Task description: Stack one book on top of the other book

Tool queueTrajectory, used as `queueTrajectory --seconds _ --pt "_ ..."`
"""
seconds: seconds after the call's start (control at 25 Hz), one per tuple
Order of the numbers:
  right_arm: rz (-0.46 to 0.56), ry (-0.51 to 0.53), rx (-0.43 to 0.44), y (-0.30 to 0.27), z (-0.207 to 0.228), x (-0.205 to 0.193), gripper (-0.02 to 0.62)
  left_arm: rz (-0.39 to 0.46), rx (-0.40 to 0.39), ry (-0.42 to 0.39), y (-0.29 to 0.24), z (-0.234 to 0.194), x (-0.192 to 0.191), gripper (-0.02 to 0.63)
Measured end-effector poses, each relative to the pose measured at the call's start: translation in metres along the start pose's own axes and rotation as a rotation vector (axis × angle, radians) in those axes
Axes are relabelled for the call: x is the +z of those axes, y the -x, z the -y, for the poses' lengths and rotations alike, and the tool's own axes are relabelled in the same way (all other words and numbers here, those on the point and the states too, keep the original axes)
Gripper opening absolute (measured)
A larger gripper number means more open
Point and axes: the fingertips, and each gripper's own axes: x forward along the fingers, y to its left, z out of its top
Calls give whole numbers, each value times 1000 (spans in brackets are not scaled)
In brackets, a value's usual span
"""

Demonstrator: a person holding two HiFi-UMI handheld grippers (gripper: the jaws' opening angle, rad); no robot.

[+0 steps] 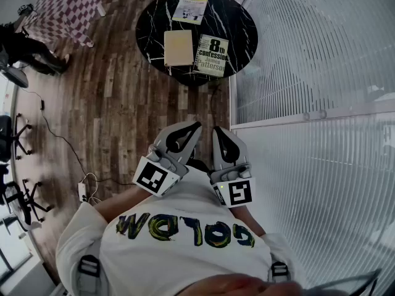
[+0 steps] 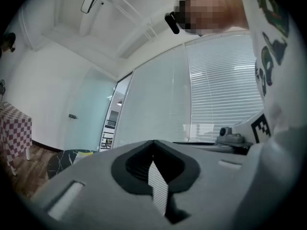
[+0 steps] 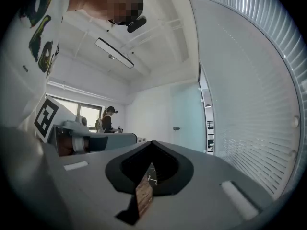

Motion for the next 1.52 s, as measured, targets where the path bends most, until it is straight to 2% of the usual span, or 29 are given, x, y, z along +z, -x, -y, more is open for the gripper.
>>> queueTrajectory --seconds 0.24,0.52,0.8,1.52 --pt "9 13 -15 0 6 6 0 -3 3 1 -4 1 5 2" --pt "49 -2 14 4 20 8 2 -27 17 -5 -19 6 -4 2" --pt "33 -14 11 7 40 1 2 -15 29 6 -33 14 -9 2" --pt "5 -36 26 -46 73 -9 2 -24 48 41 -77 -32 -14 2"
